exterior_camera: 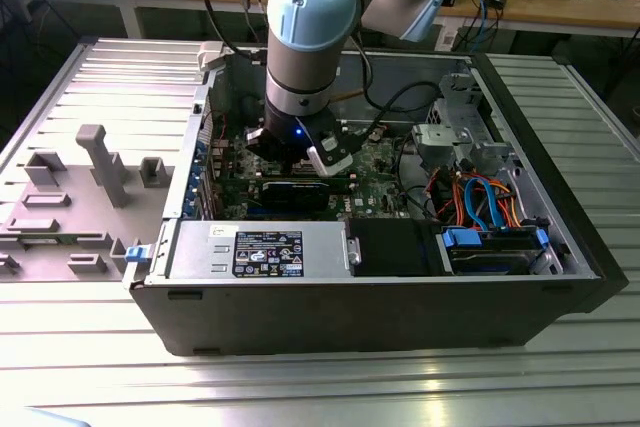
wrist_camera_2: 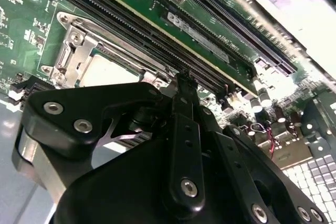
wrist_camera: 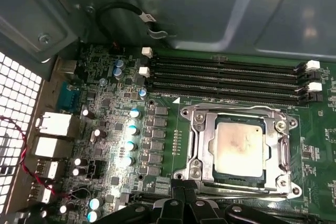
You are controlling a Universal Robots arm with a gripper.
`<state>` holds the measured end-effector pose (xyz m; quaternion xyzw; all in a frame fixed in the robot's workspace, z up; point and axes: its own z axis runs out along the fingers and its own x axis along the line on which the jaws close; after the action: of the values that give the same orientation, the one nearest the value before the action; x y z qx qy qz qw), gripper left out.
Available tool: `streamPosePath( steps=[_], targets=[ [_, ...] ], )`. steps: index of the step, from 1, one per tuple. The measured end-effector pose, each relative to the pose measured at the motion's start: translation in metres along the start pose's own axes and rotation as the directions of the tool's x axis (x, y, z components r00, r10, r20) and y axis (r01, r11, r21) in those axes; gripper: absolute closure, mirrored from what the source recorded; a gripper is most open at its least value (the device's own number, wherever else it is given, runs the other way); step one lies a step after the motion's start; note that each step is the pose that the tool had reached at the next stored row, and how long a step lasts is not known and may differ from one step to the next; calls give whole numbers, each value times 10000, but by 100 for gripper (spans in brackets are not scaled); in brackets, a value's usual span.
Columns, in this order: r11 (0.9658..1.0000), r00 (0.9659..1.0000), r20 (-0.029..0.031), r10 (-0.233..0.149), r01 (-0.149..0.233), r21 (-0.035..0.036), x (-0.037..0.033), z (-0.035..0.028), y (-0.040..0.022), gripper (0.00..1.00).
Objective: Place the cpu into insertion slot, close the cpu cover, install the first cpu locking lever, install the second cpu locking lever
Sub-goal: 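Install the second cpu locking lever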
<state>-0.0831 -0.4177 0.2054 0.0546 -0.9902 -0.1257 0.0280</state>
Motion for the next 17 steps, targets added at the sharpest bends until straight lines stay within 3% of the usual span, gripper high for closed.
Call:
streamPosePath(
  steps=[3,9,10,11,12,13,14,15,17],
  targets=[
    [10000,10000,0,-3,3,1,-5,30,24,89],
    [10000,10000,-4,-2,2,6,-9,106,14,89],
    [10000,10000,2,1,-1,71,-7,108,17,89],
    [9997,10000,2,5,-5,226,-9,108,25,89],
    [9996,10000,-2,0,0,266,-9,96,33,89],
    [9997,10000,-1,-5,5,238,-9,102,31,89],
    [10000,10000,-15,-12,12,96,-9,146,10,89],
    [10000,10000,-32,-9,10,43,-10,153,12,89],
    [10000,10000,-29,-5,5,34,-10,157,14,89]
  ],
)
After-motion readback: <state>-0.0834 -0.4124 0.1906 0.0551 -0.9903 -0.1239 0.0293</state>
